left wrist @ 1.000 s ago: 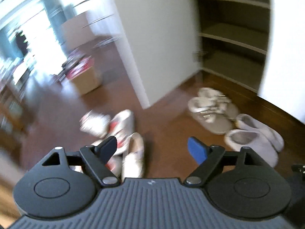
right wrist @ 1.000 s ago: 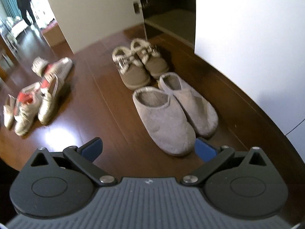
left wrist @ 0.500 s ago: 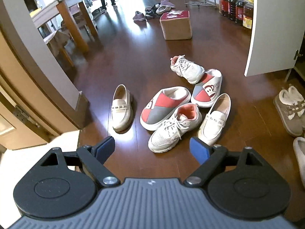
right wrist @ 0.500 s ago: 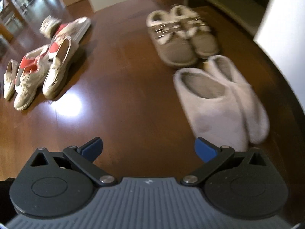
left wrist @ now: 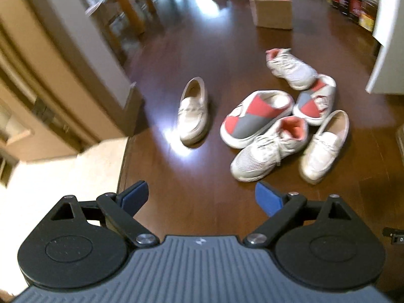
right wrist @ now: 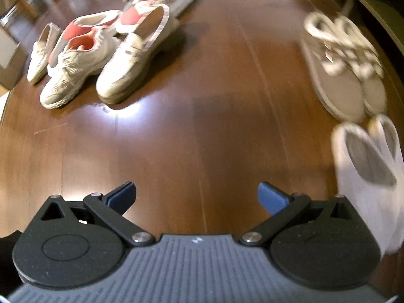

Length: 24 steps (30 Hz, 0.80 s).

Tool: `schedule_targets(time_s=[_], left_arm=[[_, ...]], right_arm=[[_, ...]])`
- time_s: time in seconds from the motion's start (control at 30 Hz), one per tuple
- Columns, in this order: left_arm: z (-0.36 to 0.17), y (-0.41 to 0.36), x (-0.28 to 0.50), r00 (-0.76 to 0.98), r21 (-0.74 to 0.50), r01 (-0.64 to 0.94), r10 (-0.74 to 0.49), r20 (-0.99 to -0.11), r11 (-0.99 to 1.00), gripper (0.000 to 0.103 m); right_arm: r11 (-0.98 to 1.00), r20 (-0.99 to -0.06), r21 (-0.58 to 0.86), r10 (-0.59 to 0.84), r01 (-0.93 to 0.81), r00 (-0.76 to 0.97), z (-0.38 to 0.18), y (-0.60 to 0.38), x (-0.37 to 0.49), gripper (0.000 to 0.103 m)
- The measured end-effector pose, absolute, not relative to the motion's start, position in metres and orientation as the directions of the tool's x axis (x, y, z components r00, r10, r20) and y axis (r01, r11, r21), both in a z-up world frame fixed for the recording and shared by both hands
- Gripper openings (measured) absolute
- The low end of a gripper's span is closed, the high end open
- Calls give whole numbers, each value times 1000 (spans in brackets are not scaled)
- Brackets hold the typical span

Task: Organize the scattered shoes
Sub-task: 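Move both tools back toward the remaining shoe pile, then grasp a cream loafer by its heel with the right gripper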

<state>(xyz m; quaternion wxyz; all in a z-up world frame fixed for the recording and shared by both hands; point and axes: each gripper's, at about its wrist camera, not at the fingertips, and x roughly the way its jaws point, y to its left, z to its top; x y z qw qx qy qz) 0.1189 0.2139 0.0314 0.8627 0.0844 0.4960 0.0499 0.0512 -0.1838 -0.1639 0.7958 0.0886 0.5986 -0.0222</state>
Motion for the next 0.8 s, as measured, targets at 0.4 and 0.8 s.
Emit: schedule_targets(time_s=[0.4, 0.8], left_arm=[[-77, 297, 147, 512, 179, -246, 285, -811, 953, 95], [-133, 362, 187, 424, 127, -308, 255, -869, 943, 95]], right_arm=[[911, -857, 159, 318, -379, 406, -137, 9, 309, 23], [938, -849, 283, 341, -199, 403, -235, 171, 530, 65]])
